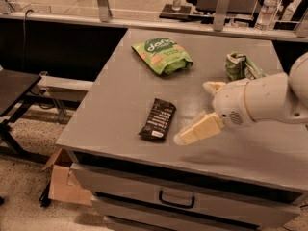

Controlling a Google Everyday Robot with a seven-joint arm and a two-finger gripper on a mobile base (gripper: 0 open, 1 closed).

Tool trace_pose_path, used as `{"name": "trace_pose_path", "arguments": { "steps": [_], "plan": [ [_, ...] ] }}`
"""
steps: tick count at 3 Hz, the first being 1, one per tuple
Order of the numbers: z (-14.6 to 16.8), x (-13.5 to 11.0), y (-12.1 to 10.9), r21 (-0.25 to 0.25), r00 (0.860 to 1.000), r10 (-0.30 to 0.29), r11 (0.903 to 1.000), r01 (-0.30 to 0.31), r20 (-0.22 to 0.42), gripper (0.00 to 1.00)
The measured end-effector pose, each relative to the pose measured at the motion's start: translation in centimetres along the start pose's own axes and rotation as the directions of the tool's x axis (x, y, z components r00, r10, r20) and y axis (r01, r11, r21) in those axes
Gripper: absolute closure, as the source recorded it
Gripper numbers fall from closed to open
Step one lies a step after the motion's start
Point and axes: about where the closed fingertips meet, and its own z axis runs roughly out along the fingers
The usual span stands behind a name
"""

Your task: Move rxbar chocolate near green rice chip bag

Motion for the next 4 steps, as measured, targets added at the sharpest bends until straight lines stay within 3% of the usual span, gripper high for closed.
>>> {"name": "trace_pose_path", "arguments": {
  "steps": [1, 3, 4],
  "plan": [
    [2.5, -0.2, 1.5, -0.013, 0.999, -0.026, 0.9996, 0.026, 0.025, 0.0],
    [5.8, -0.6, 1.6, -0.015, 0.998, -0.034, 0.9993, 0.034, 0.061, 0.04],
    [6.8, -1.0, 1.4, -0.03, 0.997, -0.024, 0.9992, 0.026, 0.076, 0.34]
  ]
}}
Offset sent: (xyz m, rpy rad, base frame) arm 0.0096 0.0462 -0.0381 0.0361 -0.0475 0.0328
